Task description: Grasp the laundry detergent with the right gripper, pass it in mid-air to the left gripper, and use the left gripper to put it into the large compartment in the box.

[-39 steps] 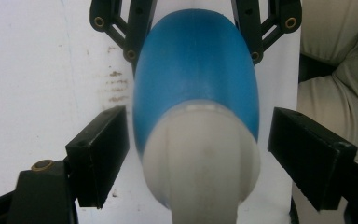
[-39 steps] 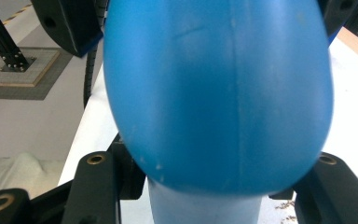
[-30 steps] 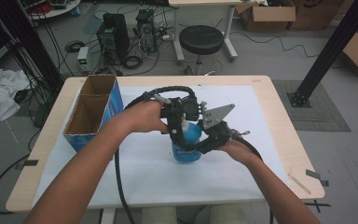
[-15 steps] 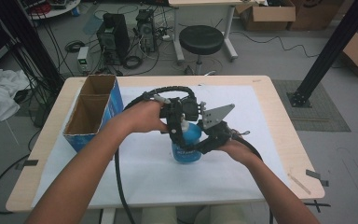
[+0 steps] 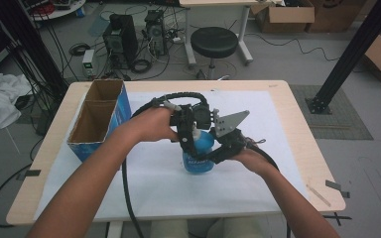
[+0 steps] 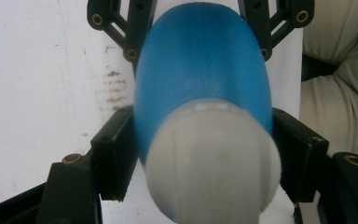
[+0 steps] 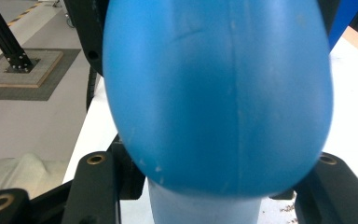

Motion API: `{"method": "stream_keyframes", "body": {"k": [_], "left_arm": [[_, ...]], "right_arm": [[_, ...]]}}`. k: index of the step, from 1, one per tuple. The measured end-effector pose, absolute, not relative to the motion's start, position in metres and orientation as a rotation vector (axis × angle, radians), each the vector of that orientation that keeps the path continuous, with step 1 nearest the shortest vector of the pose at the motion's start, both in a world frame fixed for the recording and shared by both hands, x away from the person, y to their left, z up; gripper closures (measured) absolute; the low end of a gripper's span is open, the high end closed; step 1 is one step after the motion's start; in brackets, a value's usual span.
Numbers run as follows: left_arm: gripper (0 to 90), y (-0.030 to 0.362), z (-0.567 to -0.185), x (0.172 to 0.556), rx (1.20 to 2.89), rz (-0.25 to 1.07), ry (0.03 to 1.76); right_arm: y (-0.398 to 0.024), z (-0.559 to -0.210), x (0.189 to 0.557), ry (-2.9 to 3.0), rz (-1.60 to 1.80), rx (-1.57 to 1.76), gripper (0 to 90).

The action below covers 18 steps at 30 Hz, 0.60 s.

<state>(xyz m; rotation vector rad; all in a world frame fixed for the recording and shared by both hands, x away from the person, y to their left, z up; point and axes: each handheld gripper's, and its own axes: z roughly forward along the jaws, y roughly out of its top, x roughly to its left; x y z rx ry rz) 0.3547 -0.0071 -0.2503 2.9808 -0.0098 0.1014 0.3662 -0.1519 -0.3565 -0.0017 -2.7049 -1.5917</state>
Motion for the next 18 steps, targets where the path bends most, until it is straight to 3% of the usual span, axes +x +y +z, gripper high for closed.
{"method": "stream_keyframes", "body": {"k": [18], "left_arm": [[37.2,-0.0069,-0.2508,0.354,2.977,0.113,-0.025]], "right_arm": [[-0.1505,-0.3577,0.3664,-2.706,-1.588,0.006,44.3]]}}
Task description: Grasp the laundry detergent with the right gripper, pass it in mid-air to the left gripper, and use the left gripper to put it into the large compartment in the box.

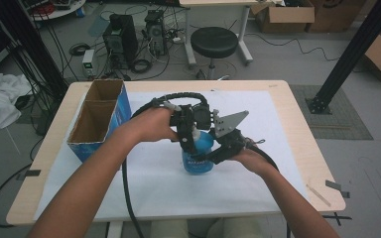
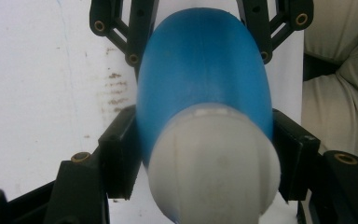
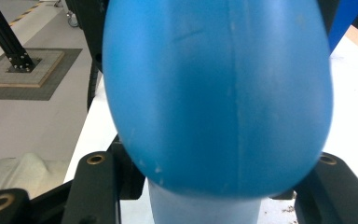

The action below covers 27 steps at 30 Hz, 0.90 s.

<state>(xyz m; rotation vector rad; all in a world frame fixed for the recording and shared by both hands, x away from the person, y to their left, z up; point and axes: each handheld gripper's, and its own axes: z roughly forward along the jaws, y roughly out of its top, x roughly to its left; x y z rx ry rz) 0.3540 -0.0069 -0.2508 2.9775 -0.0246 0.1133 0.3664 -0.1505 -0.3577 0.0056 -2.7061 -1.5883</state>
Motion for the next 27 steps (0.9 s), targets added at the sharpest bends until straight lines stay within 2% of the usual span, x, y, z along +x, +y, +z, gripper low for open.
{"method": "stream_keyframes", "body": {"k": [19,20,21,22,27], "left_arm": [[38.0,-0.008,-0.248,0.351,2.971,0.124,-0.048],[38.0,-0.008,-0.246,0.351,2.981,0.131,-0.055],[38.0,-0.008,-0.245,0.351,2.985,0.137,-0.05],[38.0,-0.007,-0.243,0.35,2.989,0.143,-0.045],[38.0,0.003,-0.232,0.352,2.988,0.178,0.041]], "right_arm": [[-0.151,-0.358,0.365,-2.681,-1.588,-0.002,42.5],[-0.151,-0.357,0.366,-2.673,-1.593,-0.004,37.5],[-0.152,-0.357,0.366,-2.677,-1.602,-0.024,26.1],[-0.154,-0.356,0.366,-2.692,-1.604,-0.066,18.7],[-0.171,-0.356,0.367,-2.726,-1.541,-0.147,15.0]]}}
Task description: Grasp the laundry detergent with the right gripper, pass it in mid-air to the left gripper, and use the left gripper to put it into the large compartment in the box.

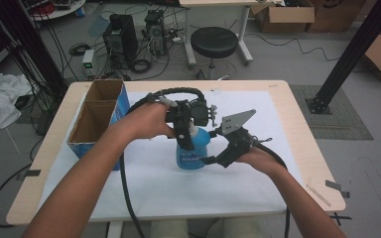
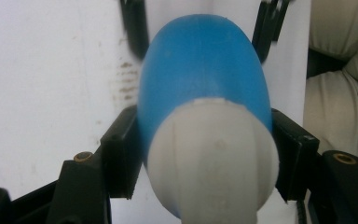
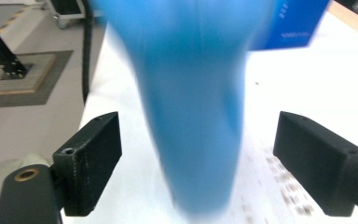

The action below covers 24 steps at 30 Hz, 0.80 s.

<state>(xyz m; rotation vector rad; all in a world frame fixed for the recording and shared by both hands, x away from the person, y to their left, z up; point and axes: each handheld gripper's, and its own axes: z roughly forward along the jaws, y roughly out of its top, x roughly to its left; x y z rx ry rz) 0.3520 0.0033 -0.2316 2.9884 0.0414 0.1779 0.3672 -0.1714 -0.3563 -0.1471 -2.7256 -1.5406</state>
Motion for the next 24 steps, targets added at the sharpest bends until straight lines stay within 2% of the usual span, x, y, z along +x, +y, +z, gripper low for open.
{"method": "stream_keyframes", "body": {"k": [5,16,24], "left_arm": [[38.0,0.018,-0.218,0.357,2.99,0.214,0.26],[38.1,0.051,-0.185,0.383,2.874,0.299,0.875],[38.3,0.074,-0.152,0.393,2.714,0.352,1.163]], "right_arm": [[-0.2,-0.35,0.369,-2.805,-1.487,-0.274,15.0],[-0.243,-0.335,0.368,-2.915,-1.158,-0.364,16.5],[-0.266,-0.324,0.366,-2.967,-1.034,-0.372,16.3]]}}
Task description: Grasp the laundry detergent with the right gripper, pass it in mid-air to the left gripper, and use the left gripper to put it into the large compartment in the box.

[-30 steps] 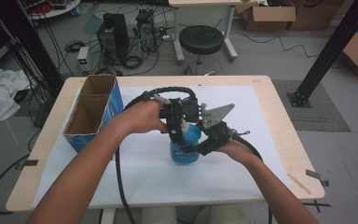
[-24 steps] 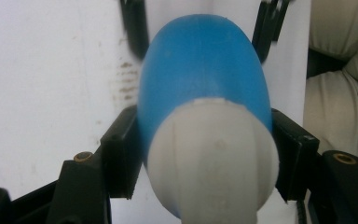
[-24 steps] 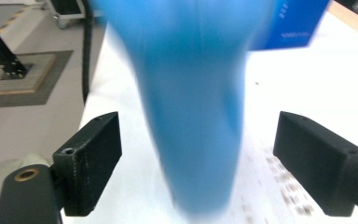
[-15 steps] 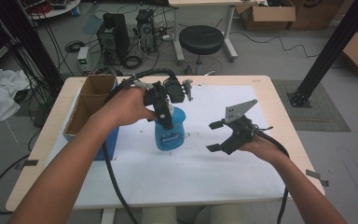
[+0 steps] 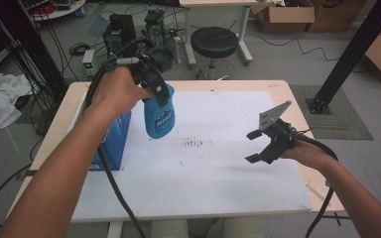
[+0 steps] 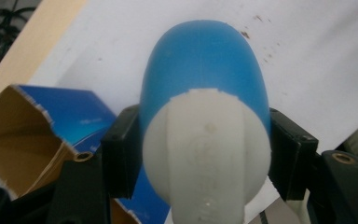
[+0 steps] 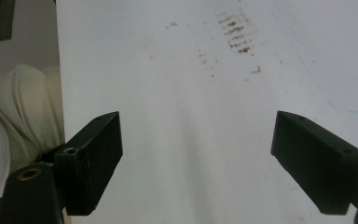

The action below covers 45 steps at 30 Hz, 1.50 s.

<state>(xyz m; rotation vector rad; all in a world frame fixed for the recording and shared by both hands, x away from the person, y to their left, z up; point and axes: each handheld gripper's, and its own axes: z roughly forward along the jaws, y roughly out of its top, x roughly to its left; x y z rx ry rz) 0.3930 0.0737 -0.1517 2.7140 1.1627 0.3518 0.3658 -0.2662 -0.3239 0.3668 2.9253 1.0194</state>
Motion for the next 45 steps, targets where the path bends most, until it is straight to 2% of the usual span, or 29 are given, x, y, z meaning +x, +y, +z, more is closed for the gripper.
{"method": "stream_keyframes", "body": {"k": [16,28,40,45], "left_arm": [[38.4,0.12,-0.11,0.398,2.452,0.389,1.597],[38.4,0.166,-0.083,0.389,2.282,0.455,1.782],[38.4,0.215,-0.094,0.374,2.1,0.51,1.951],[38.5,0.228,-0.107,0.373,2.073,0.515,1.985]], "right_arm": [[-0.284,-0.315,0.372,2.949,0.926,0.308,16.3],[-0.287,-0.313,0.372,2.93,0.918,0.307,16.1],[-0.285,-0.314,0.369,2.922,0.925,0.301,16.0],[-0.287,-0.316,0.37,2.917,0.932,0.317,16.0]]}}
